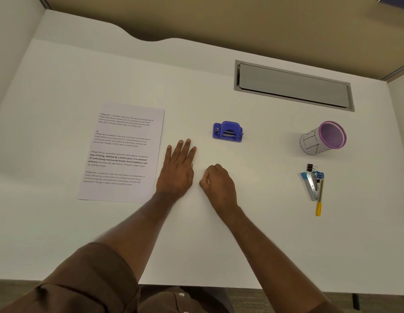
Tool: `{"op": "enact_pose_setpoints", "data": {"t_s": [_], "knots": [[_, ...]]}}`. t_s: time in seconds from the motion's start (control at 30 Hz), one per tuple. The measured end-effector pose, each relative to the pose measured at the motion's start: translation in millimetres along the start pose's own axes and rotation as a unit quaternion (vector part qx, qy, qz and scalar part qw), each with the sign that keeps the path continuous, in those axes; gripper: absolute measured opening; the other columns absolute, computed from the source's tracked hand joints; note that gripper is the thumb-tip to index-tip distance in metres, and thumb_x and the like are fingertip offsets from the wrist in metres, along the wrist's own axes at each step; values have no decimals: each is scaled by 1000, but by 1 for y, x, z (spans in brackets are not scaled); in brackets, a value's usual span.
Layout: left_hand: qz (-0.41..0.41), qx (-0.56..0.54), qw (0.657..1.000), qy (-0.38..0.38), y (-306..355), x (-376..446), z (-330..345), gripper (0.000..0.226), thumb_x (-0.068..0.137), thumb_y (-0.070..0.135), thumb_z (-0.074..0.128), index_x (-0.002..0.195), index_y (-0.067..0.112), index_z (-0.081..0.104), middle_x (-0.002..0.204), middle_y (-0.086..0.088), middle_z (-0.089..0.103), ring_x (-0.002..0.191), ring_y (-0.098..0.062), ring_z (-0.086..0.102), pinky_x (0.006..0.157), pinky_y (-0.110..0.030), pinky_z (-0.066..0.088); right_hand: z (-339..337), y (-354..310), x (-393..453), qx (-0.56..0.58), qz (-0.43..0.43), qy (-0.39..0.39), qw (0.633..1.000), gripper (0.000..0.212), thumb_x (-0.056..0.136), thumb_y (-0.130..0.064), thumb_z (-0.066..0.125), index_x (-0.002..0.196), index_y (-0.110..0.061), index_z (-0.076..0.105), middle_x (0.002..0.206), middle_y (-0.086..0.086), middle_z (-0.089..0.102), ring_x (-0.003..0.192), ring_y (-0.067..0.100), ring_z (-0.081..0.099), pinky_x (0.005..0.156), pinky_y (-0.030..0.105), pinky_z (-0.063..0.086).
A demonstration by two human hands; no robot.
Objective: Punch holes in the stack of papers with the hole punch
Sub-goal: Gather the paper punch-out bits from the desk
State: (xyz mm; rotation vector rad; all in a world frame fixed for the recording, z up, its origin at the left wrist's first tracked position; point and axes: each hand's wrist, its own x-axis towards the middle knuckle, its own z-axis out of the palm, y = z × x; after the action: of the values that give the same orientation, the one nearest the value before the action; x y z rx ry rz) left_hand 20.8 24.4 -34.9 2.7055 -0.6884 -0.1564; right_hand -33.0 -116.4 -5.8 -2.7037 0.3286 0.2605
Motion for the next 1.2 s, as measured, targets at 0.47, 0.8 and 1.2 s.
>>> {"op": "enact_pose_setpoints", "data": {"t_s": [0.47,0.8,1.2], "knots": [[-2,10,1000,-6,0,0,1,56,103,20,26,158,12,23,169,-11,11,157,-29,6,126,-53,9,6,13,0,140,8,39,989,13,97,-14,57,93,-8,68,93,9,68,84,20,61,81,37,52],[-4,14,1000,-13,-1,0,1,56,103,19,28,158,12,23,169,-10,10,157,-28,4,126,-53,8,0,11,-6,70,-50,37,996,19,97,-7,58,106,2,72,105,23,70,98,41,65,90,51,51],[7,3,1000,-6,-1,0,0,60,100,26,15,157,11,28,168,-12,16,156,-29,10,126,-54,12,-9,-5,1,-205,-181,34,961,32,49,0,89,67,-10,64,65,7,60,58,24,60,38,26,41]]}}
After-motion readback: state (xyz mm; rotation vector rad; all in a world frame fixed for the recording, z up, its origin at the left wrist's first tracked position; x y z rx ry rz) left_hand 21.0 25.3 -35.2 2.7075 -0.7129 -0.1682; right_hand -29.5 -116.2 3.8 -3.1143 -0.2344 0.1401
